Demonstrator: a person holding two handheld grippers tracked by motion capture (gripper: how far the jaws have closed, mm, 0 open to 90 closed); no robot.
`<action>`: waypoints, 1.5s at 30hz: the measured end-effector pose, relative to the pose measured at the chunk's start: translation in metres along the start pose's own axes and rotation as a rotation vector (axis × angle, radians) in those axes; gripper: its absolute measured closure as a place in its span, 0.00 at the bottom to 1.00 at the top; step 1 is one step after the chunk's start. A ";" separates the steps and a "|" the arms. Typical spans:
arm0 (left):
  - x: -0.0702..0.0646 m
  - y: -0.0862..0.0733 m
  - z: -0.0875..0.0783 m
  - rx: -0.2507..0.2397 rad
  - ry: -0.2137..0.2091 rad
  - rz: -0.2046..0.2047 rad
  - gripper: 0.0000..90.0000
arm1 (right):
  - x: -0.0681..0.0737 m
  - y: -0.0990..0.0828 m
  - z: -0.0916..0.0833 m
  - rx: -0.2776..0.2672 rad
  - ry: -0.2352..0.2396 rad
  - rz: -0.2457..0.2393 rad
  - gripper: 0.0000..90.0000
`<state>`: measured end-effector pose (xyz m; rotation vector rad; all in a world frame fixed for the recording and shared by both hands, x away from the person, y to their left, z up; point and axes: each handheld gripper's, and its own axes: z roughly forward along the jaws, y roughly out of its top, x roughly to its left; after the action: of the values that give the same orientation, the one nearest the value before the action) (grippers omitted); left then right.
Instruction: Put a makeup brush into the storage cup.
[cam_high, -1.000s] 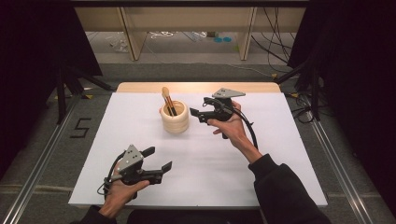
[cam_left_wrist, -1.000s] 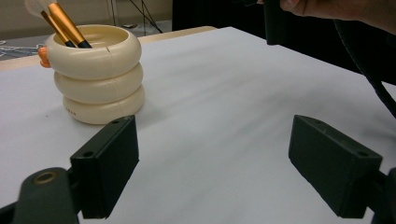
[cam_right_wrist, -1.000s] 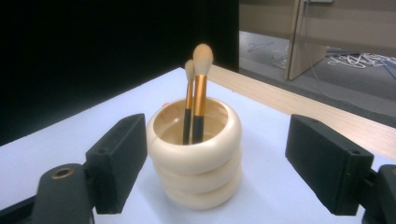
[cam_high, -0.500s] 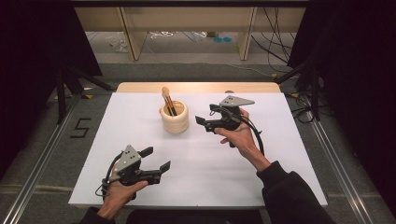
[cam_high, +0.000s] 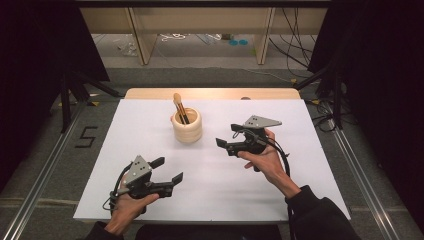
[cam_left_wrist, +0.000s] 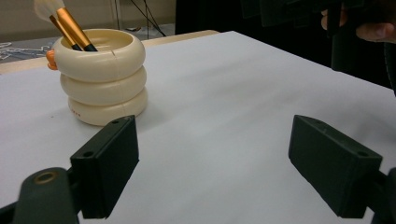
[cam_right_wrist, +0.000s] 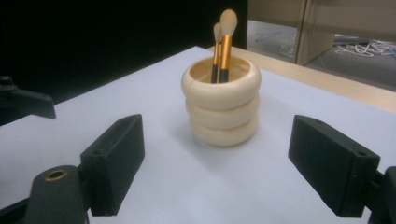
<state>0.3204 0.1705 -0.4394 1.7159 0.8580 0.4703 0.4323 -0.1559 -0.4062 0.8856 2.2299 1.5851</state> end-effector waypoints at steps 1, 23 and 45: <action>0.000 0.000 0.000 0.000 0.002 -0.004 0.18 | 0.001 -0.002 -0.001 -0.004 0.005 0.006 0.21; -0.003 -0.001 0.001 0.002 -0.001 -0.017 0.18 | 0.019 -0.030 -0.025 0.010 0.025 0.025 0.18; -0.006 0.000 0.001 -0.003 -0.007 -0.004 0.18 | 0.025 -0.051 -0.054 0.006 -0.017 0.035 0.18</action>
<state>0.3168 0.1655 -0.4391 1.7121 0.8550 0.4622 0.3674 -0.1926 -0.4296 0.9415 2.2205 1.5811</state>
